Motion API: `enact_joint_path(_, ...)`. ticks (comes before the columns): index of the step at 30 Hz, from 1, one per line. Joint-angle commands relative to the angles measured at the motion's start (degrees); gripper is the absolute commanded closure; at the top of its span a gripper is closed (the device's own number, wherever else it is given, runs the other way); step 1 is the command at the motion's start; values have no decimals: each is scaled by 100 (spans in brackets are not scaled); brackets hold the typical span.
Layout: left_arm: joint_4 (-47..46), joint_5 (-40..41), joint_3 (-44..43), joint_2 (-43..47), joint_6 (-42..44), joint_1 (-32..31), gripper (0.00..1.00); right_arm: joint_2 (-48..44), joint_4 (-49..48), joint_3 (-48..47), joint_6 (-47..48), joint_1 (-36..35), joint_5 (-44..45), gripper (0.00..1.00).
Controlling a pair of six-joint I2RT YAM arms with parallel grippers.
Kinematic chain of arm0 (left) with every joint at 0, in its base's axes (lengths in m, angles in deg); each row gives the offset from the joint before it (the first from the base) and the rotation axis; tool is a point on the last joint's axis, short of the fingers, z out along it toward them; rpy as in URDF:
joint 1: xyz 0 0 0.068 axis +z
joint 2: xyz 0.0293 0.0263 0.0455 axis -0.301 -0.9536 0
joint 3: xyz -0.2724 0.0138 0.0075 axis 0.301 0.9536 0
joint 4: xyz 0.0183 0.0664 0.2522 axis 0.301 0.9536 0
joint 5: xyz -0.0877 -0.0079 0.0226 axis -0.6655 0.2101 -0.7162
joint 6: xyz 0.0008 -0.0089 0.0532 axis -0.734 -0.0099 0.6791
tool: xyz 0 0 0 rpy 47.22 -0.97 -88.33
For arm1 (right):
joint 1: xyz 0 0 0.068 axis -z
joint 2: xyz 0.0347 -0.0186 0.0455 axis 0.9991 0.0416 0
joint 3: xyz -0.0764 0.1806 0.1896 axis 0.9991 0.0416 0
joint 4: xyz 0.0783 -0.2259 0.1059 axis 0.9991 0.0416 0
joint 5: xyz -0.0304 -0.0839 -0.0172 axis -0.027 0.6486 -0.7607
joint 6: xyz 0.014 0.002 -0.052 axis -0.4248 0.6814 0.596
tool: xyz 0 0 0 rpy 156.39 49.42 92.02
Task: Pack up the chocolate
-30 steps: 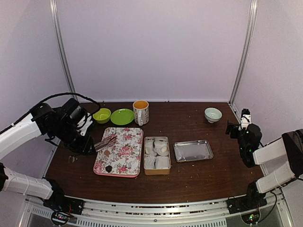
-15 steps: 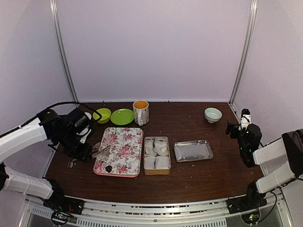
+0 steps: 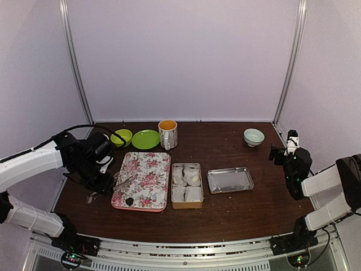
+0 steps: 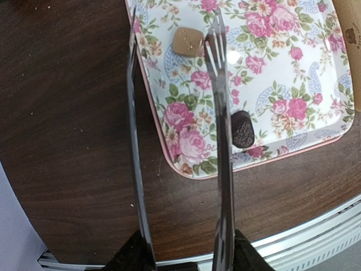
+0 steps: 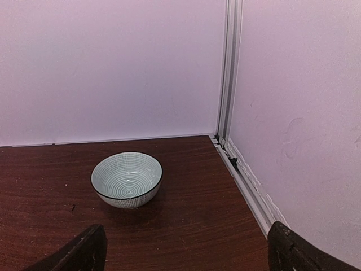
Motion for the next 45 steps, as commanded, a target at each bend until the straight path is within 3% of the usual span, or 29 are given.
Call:
enact_joint_path(1, -221, -90, -39, -136, 143, -20, 54, 7, -119, -96, -29, 27, 80, 0)
enact_joint_path(11, 331, 474, -535, 103, 33, -20, 53, 13, -120, -102, -33, 27, 81, 0)
enact_joint_path(18, 478, 337, -769, 222, 38, -20, 52, 7, -119, -101, -34, 27, 80, 0)
enact_joint_path(30, -22, -200, -291, 96, 55, -20, 56, 9, -119, -105, -34, 27, 81, 0)
enact_joint_path(40, -80, -14, -127, -117, 67, -20, 56, 7, -119, -102, -39, 27, 80, 0)
enact_joint_path(45, -131, -71, -89, -175, 86, -20, 62, 7, -118, -105, -34, 22, 81, 0)
